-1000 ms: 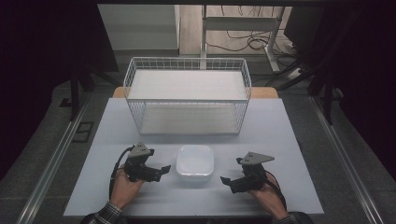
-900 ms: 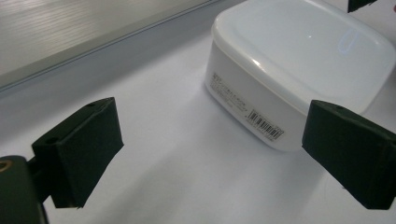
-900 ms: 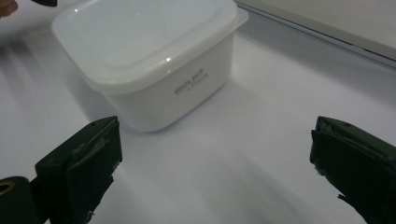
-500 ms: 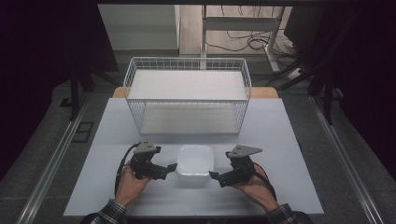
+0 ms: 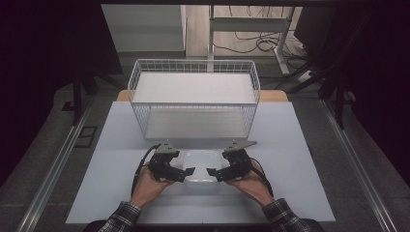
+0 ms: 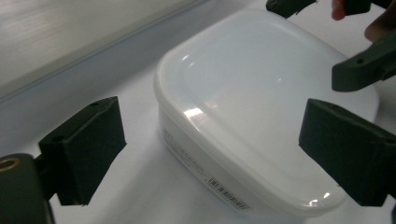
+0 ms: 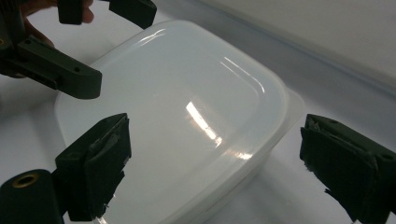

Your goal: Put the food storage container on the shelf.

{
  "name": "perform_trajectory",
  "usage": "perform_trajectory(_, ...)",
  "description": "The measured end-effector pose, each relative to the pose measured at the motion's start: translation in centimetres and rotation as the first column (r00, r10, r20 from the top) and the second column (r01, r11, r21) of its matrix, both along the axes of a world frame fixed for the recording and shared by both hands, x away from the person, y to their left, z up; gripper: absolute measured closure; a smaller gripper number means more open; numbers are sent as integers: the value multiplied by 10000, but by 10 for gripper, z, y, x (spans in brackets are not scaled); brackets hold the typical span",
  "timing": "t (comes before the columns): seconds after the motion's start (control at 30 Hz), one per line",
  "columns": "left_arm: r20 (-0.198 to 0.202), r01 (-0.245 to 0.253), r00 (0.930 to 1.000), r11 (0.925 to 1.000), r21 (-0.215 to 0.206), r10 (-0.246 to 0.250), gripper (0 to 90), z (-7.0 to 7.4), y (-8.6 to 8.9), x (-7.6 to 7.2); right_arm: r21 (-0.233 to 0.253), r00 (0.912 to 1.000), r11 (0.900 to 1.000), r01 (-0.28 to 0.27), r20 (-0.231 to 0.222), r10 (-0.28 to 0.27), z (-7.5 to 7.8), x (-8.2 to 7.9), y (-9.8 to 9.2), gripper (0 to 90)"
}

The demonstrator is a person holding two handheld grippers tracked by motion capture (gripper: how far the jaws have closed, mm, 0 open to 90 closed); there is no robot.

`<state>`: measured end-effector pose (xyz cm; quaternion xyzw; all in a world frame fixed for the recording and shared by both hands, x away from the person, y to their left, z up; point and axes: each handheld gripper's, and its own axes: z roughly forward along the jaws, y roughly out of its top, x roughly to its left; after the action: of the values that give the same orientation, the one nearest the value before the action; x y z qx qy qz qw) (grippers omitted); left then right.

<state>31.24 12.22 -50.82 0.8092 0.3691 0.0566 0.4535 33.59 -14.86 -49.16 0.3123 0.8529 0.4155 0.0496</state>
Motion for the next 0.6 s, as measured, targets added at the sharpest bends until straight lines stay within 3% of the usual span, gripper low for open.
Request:
perform_trajectory(0.1,-491,283,9983,9988,-406,-303,101,-3,2,2,291,9964,9996,71,-841,-46,-3,4,-3,109)
perform_trajectory(0.17,-725,604,9952,9958,-682,-653,158,-4,0,-1,519,9940,9986,-74,-1090,130,-3,3,-4,169)
perform_trajectory(0.23,-698,526,9960,9978,-395,-553,159,0,-3,-7,424,9942,9991,-70,-1067,115,-2,0,-4,172)
perform_trajectory(0.33,-854,267,9959,9993,-266,-289,242,5,0,-15,230,9966,9997,120,-813,-101,2,-11,-5,238)
perform_trajectory(0.43,-793,73,9968,9996,-285,-95,403,9,7,-25,237,9974,9993,304,-654,-288,8,-19,-13,402)
perform_trajectory(0.6,-736,-67,9973,9991,-424,36,601,14,13,-37,877,9933,9947,535,-1066,-440,13,-30,-27,619)
